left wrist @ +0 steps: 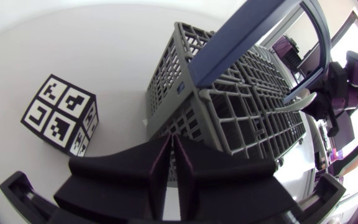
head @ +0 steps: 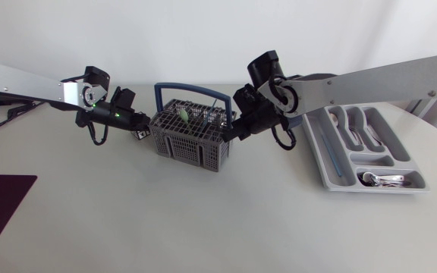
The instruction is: Transfer all utensils from the basket to the drawer tray.
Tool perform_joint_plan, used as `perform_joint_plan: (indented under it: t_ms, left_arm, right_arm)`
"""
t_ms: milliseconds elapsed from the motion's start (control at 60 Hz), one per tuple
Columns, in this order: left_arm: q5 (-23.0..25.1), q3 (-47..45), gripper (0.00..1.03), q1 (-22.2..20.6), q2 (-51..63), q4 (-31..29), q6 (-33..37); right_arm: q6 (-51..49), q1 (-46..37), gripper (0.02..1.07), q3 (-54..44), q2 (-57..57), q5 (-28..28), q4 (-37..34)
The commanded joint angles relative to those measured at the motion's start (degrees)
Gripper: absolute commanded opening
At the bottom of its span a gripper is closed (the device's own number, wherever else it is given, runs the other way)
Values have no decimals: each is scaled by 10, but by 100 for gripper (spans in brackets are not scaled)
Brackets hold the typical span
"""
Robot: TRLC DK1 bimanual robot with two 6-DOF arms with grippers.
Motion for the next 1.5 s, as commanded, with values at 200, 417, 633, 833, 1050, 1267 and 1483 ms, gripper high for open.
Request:
perform_joint_plan:
  t_ms: [200,417,633,833,1050,1267,1483]
  left_arm:
    - [39,-88,9,-51,-79,-39,72]
    - [38,-168,9,-71,-156,-49,92]
    - [38,-225,9,-74,-207,-69,113]
    - [36,-240,14,-81,-214,-86,126]
    - [-10,-232,71,-19,-230,-87,138]
    - [-7,-243,75,26,-357,-104,168]
    - [12,-270,78,-21,-454,-105,192]
  right_arm:
    - [21,3,8,-39,-16,-44,-20]
    - [21,13,8,-125,-82,-54,-22]
    - [21,13,8,-183,-135,-57,-18]
    - [22,11,8,-188,-134,-54,-14]
    - [12,-15,29,-209,-149,-39,-13]
    - [-25,-42,61,-243,-209,-38,-19]
    - [-73,-38,82,-287,-277,-42,-19]
